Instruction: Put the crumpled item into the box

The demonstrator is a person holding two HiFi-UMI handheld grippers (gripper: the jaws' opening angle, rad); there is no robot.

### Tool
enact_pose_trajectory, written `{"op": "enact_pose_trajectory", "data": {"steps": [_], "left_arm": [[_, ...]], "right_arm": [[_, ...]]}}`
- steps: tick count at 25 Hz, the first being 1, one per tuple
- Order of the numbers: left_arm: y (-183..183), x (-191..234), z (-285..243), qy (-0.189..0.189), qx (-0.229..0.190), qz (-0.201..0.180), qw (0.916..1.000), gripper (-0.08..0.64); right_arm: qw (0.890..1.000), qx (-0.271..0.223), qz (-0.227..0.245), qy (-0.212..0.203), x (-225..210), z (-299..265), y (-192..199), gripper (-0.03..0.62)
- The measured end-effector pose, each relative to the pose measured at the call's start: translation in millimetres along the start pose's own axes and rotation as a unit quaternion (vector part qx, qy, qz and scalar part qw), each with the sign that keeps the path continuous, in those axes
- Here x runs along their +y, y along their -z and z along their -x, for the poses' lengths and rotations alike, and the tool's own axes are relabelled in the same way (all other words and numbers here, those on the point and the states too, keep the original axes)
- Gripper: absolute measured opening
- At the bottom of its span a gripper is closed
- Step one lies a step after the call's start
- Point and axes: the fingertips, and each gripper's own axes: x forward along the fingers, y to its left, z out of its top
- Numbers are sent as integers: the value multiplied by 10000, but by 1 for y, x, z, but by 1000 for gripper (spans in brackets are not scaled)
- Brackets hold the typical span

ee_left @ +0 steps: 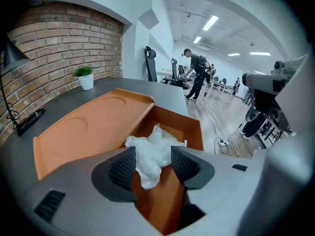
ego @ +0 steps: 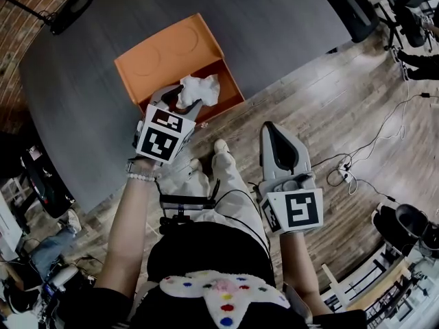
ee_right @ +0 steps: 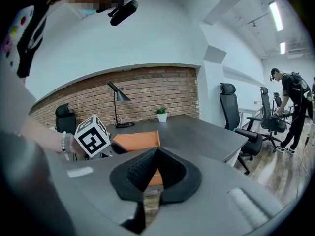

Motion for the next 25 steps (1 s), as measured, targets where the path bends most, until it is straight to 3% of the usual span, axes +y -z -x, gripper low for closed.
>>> {"op": "enact_pose_trajectory", "data": {"steps": [4, 9, 15, 25], "left_arm": [[-9, -2, 11, -49, -347, 12, 9994, 201], [-14, 0, 23, -308, -629, 56, 9975, 13], [-25, 5, 47, -387, -1046, 147, 9937, 6], [-36, 14, 118, -786, -1807, 214, 9801, 6]], "right_arm": [[10000, -14, 29, -46, 2, 2, -1, 9], [9999, -31, 103, -107, 6, 4, -2, 9], [9995, -85, 217, -212, 16, 1, -10, 9], [9968, -375, 472, -528, 50, -4, -40, 9]]}}
